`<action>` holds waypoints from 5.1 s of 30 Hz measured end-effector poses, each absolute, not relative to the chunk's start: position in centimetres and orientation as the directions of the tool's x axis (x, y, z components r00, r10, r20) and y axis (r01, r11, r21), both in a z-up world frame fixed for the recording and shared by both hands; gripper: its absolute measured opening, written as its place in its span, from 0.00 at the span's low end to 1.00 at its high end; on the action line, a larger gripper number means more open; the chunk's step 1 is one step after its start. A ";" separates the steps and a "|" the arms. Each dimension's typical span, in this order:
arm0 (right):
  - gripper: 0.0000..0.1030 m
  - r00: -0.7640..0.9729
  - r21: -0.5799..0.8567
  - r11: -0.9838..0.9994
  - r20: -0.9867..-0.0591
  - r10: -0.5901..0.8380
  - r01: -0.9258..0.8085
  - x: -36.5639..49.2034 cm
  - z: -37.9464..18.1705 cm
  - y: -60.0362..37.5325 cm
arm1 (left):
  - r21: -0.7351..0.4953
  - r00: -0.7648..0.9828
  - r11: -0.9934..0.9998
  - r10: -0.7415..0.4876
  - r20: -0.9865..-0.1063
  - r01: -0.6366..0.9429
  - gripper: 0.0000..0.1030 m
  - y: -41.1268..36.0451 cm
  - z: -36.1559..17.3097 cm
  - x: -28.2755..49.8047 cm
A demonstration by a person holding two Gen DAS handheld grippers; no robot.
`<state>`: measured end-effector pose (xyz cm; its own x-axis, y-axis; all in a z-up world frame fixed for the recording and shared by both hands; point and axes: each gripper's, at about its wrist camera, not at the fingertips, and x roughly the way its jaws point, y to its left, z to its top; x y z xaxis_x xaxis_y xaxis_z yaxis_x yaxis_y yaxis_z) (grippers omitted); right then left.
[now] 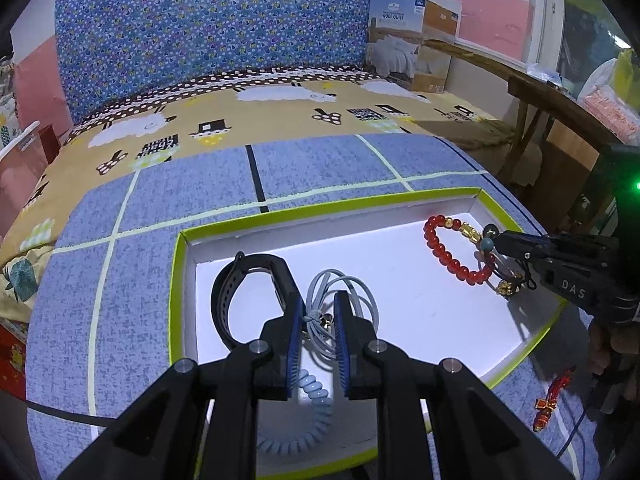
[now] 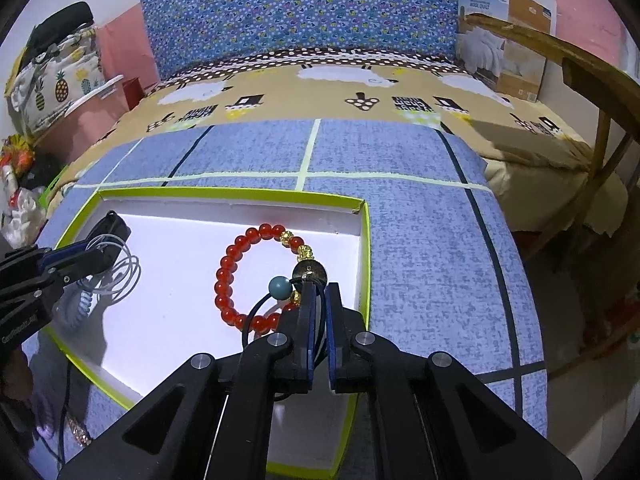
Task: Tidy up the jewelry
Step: 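Carry both bracelets over the green box, lowering them inside, then open both tools to release the bracelets into the green box, then withdraw both tools and reach the left tool toward the lavender coil hair tie, then grasp the lavender coil with the left tool while the right tool grasps the gold ring, then carry the coil and the gold ring into the green box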
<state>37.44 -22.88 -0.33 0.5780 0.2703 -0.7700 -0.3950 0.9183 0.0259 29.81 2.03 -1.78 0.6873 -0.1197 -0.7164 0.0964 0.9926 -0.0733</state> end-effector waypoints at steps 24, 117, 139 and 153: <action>0.24 0.653 0.036 0.905 -0.681 0.332 -0.424 30.2 4.0 -24.7 | -0.082 0.754 0.993 -0.114 -0.647 0.080 0.23 3.0 1.0 24.3; 0.27 0.472 0.010 0.780 -0.791 0.389 -0.626 19.8 -1.7 -17.2 | -0.033 0.667 0.999 -0.027 -0.744 0.003 0.12 4.2 -4.2 13.2; 0.21 0.499 0.033 0.790 -0.759 0.419 -0.613 18.7 -0.3 -18.4 | -0.107 0.694 0.994 -0.092 -0.714 0.022 0.09 4.8 -3.5 12.3; 0.21 0.560 0.065 0.816 -0.696 0.449 -0.574 17.9 2.5 -20.4 | -0.136 0.728 0.989 -0.130 -0.673 0.051 0.09 4.2 -1.3 12.0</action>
<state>17.91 -20.44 2.54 0.5602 0.4493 -0.6960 -0.5738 0.8164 0.0652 12.04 4.17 -1.26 0.7283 -0.1302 -0.6728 0.0514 0.9894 -0.1358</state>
